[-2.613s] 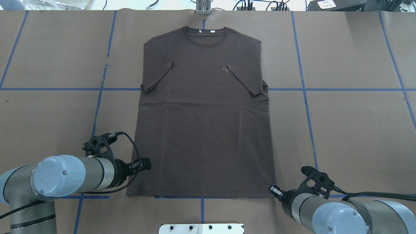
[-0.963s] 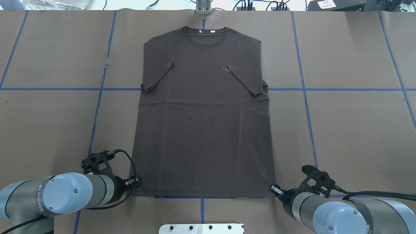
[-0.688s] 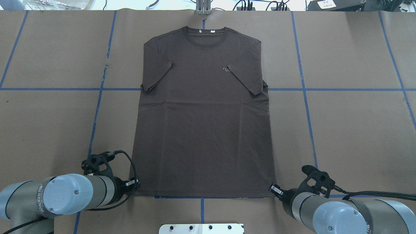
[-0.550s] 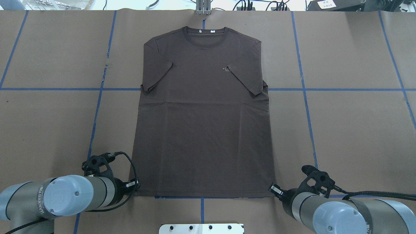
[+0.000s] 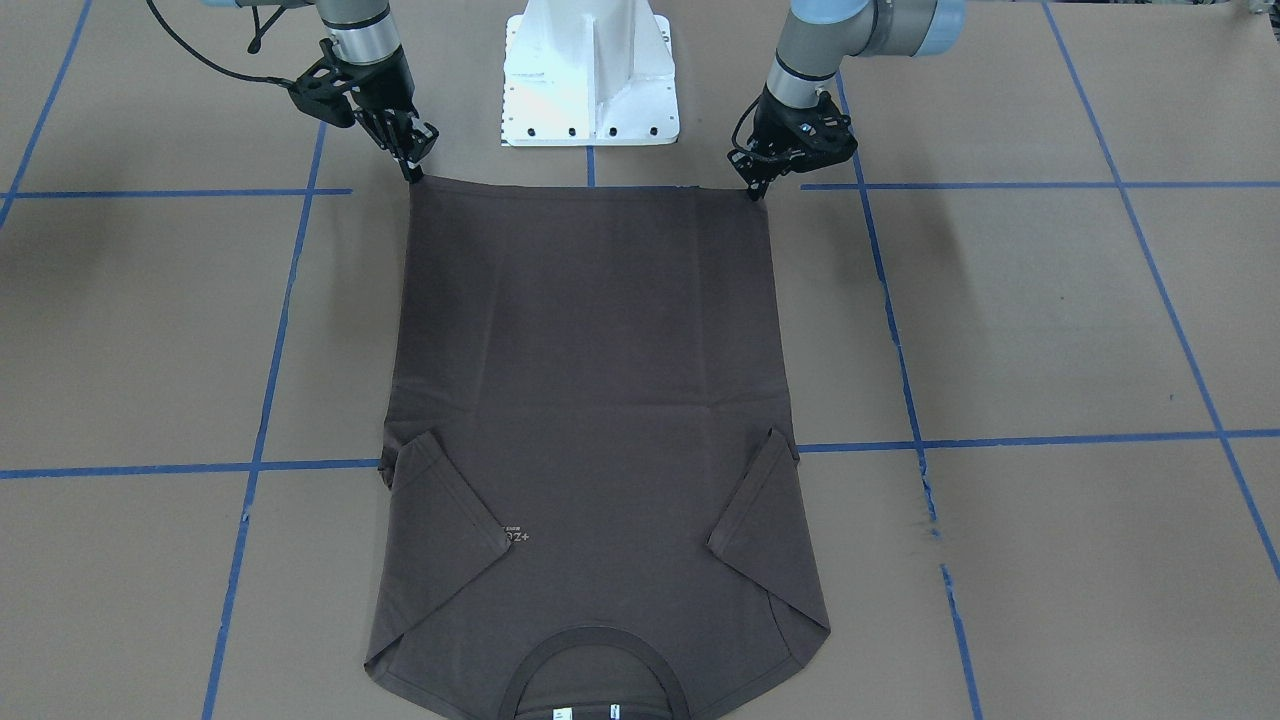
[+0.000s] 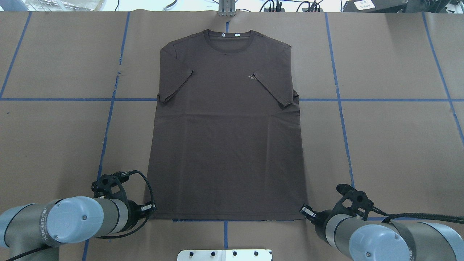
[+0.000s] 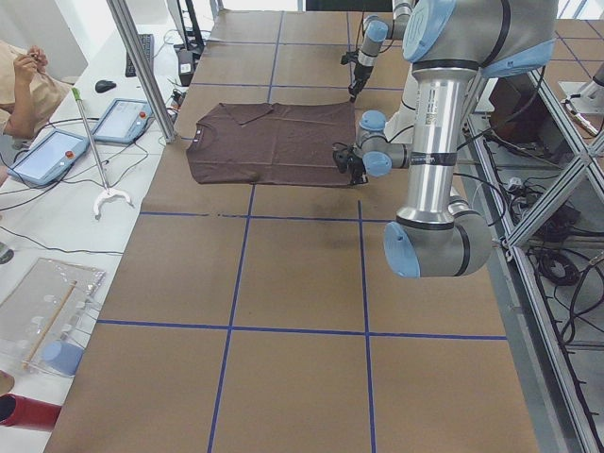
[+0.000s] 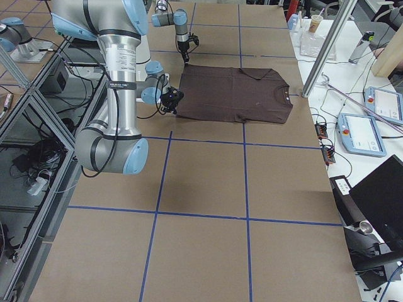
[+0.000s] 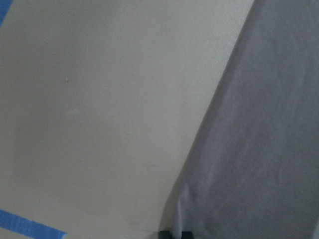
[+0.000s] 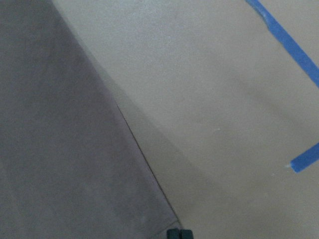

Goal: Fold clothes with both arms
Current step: 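Grasp the hem corners with both grippers, then lift the hem with both grippers and fold it toward the collar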

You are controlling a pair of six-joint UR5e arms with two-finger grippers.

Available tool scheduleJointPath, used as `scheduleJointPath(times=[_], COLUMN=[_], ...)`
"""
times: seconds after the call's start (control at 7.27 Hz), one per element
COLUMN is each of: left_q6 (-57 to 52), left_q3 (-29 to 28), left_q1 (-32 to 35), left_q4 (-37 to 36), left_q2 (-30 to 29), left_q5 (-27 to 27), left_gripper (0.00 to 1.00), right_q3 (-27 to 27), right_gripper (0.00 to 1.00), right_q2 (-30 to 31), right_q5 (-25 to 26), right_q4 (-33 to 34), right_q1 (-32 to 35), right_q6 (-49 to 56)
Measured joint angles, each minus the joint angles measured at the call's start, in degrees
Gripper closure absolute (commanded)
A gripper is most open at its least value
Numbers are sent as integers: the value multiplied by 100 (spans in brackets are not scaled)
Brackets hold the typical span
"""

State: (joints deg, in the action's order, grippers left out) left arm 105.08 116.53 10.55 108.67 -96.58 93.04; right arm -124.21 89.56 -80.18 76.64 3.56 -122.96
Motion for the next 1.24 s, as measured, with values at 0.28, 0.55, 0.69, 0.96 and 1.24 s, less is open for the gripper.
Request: scheduleJointPath(times=[0.28, 0.55, 0.69, 0.96, 1.24], left_q6=[-8, 21, 52, -9, -583], left_q3=[365, 1123, 1379, 1342, 885], left_q1=[-116, -385, -437, -216, 584], left_q4=[-160, -600, -728, -808, -839], left_q2=[49, 241, 317, 134, -450], left_q5=[100, 286, 397, 468, 491], left_gripper=[100, 100, 100, 100, 100], right_q3=[-176, -636, -857, -875, -82], right_gripper=[100, 100, 100, 100, 100], right_q2=[112, 450, 548, 280, -649], right_q5=[-120, -390, -478, -585, -997], right_q4=[-5, -25, -31, -13, 2], right_q1=[-9, -79, -64, 302, 1244], right_q6=[0, 0, 3, 113, 557])
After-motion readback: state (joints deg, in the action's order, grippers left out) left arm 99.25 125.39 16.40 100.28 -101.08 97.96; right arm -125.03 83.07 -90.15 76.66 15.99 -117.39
